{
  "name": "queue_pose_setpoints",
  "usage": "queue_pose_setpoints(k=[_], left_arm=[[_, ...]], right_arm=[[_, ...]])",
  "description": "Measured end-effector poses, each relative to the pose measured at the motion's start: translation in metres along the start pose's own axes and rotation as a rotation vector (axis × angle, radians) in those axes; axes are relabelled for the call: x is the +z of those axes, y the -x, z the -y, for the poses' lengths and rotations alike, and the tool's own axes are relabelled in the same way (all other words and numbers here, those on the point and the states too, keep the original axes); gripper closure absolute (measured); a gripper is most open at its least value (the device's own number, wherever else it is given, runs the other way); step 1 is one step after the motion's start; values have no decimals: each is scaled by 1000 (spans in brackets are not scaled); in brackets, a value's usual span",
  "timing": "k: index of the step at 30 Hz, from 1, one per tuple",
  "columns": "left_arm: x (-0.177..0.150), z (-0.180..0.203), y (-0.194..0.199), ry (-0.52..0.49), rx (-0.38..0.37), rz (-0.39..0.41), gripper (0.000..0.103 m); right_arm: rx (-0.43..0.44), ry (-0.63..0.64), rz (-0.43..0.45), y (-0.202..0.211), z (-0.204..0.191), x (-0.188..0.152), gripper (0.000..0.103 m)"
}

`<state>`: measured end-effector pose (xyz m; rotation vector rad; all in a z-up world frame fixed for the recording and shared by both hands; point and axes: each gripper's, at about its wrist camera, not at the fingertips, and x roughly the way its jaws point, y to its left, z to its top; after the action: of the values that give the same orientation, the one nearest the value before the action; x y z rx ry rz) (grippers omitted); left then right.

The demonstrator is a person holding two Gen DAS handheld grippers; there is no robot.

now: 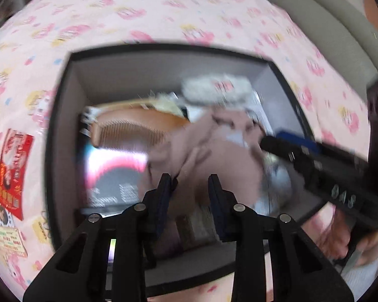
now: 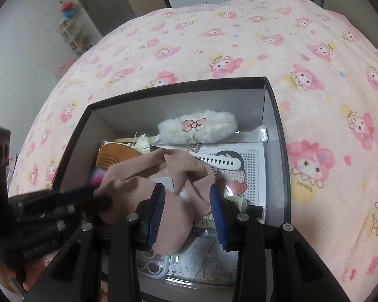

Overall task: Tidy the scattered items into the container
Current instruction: 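Lower the beige cloth into the box onto the stored items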

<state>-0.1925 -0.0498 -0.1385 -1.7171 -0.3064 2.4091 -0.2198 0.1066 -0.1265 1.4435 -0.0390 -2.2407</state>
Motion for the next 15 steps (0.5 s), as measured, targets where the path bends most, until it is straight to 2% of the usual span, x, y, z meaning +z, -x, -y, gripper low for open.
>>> queue_pose_setpoints(k=[2,5,8,12,15], left_arm=[[-3,3,-14,-11,40,-29,73],[4,-13,-23,78,129,-52,73],[8,-24,-10,146,116,8,73],[10,-9,9,89,85,105,73],[21,8,2,39,67,101,73]], right_arm=[[-2,3,-24,-6,0,-1,71],[-12,17,-52,-12,-5,-1,71],[-40,26,-68,-16,-5,-5,71],[-83,54,-12,-12,-10,-2,71],[-66,83,11,-12,-17,2,71]])
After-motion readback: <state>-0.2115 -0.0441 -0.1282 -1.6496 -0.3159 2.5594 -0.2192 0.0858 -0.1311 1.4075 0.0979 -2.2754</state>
